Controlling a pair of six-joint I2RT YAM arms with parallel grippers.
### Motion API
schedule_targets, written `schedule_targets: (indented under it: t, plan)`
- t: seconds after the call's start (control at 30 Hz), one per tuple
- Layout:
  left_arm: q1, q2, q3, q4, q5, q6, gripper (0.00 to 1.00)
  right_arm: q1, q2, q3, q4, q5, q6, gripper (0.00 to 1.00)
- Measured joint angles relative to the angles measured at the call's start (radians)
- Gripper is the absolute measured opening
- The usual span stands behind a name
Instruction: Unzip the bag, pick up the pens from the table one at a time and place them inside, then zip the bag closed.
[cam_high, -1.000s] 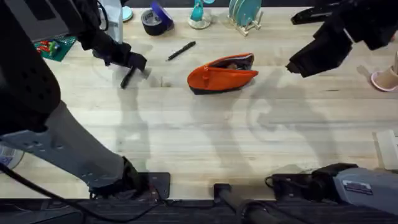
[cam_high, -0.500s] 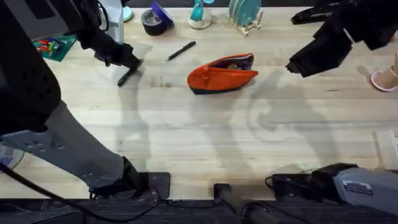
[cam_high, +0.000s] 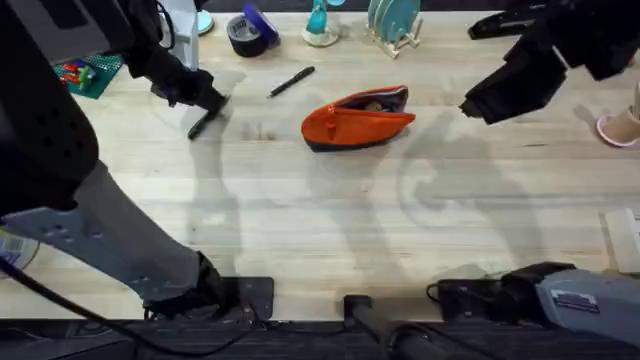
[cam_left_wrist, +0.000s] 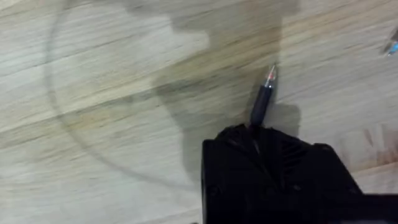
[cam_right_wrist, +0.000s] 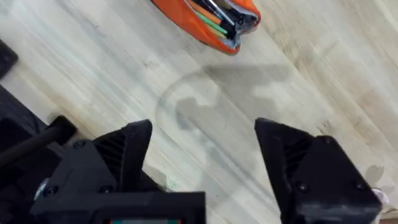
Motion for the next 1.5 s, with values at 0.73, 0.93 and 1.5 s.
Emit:
schedule_targets:
  t: [0.73, 0.93, 1.5]
  plan:
    - [-0.018, 0.026, 0.341, -0.307, -0.012, -0.001, 0.043, 0.0, 0.0, 0.0, 0.0, 0.0, 0.0, 0.996]
    - [-0.063, -0.062, 0.341, -0.335, -0.01, -0.003, 0.043, 0.0, 0.0, 0.0, 0.0, 0.0, 0.0, 0.995]
    - [-0.219, -0.316, 0.341, -0.444, -0.009, -0.004, 0.043, 0.0, 0.0, 0.0, 0.0, 0.0, 0.0, 0.996]
